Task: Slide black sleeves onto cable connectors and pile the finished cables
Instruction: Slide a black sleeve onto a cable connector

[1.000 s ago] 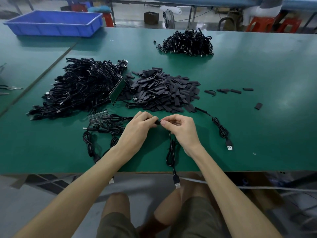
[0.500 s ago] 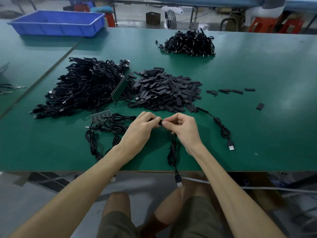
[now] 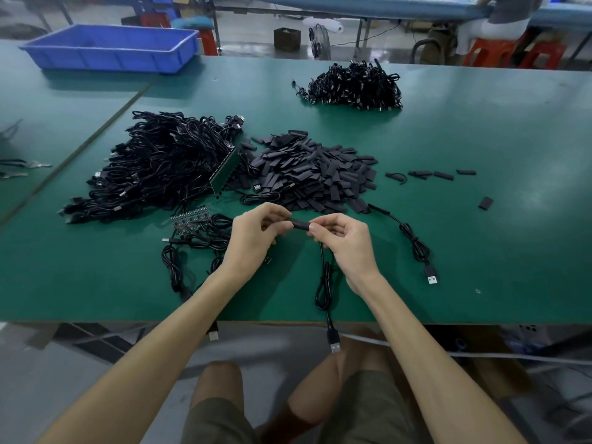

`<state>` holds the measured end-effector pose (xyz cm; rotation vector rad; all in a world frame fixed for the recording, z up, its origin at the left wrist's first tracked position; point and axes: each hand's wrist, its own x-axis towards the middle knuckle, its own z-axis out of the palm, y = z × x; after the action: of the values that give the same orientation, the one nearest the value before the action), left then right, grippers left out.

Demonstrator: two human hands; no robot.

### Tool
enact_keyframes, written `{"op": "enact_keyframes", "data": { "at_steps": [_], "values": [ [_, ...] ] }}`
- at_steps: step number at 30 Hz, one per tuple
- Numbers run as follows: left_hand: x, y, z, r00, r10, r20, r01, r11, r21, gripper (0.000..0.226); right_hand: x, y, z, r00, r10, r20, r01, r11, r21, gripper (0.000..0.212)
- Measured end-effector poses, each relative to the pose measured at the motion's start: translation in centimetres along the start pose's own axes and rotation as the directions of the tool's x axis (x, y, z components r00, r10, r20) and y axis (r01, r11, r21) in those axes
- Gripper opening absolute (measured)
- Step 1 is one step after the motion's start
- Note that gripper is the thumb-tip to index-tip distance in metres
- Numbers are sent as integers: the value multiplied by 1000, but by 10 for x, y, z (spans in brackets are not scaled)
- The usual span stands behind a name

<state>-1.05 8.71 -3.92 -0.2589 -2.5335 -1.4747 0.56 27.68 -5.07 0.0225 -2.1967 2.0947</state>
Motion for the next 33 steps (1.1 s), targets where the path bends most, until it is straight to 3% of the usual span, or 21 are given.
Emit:
{"op": "enact_keyframes", "data": {
  "at_steps": [11, 33],
  "values": [
    [0, -2, -5, 998, -55, -11, 50, 960, -274, 8, -2, 0, 3, 1000, 0, -8, 0, 1000, -10, 9],
    [-3, -6, -4, 999, -48, 1, 46, 945, -323, 14, -4, 1, 5, 1000, 6, -13, -7, 996, -91, 8]
  ]
}}
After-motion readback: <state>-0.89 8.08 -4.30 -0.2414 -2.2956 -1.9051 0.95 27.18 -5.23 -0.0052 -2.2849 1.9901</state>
